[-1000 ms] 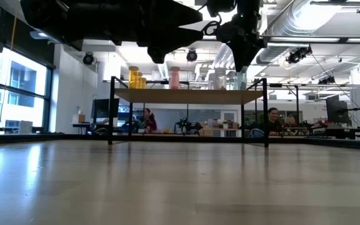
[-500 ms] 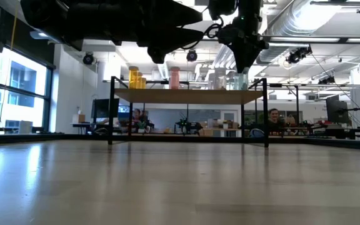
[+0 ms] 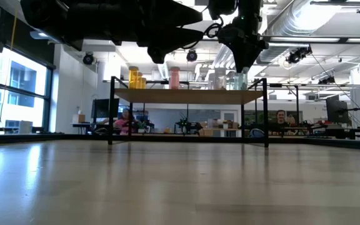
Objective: Pick and place medicine bottles onto shelf by color
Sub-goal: Align the blue pill bottle with the other blue pill bottles on the shelf, then adjust the white pill bottles on the shelf
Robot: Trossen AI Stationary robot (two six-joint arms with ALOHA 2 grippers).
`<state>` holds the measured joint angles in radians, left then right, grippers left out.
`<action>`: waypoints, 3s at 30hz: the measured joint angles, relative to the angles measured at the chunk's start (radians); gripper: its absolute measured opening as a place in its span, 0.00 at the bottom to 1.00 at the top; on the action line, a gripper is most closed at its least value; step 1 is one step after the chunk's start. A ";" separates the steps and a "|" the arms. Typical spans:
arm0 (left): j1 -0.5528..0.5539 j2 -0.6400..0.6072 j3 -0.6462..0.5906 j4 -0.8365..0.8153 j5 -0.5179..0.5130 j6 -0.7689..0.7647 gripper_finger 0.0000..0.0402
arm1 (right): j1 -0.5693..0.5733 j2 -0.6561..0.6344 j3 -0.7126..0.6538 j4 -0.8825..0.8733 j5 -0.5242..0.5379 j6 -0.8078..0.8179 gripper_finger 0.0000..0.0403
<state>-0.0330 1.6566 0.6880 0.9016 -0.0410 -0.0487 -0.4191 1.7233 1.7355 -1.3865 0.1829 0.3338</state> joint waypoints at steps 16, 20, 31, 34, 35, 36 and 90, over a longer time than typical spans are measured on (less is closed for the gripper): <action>0.000 0.000 0.000 0.000 0.000 0.000 0.56 | 0.000 0.000 0.000 0.004 0.000 0.024 0.39; 0.000 0.000 0.000 0.000 0.000 0.000 0.56 | 0.000 0.000 0.000 0.006 0.000 0.024 0.39; 0.000 0.000 0.000 0.000 0.000 0.000 0.56 | 0.000 0.000 0.000 0.009 -0.002 -0.001 0.39; 0.000 0.000 0.000 0.000 0.000 0.000 0.56 | 0.000 -0.001 0.018 -0.024 -0.010 -0.002 0.39; 0.000 0.000 0.000 -0.001 0.000 0.000 0.56 | 0.000 -0.003 0.029 -0.027 -0.011 -0.002 0.39; 0.000 0.000 0.000 -0.002 0.000 0.000 0.56 | 0.000 -0.003 0.040 -0.031 -0.011 0.001 0.39; -0.022 -0.266 0.003 -0.547 -0.008 -0.053 0.56 | -0.014 0.170 0.182 0.267 -0.161 -0.021 0.37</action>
<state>-0.0551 1.3907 0.6907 0.3546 -0.0494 -0.1016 -0.4328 1.8935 1.9175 -1.1198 0.0219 0.3126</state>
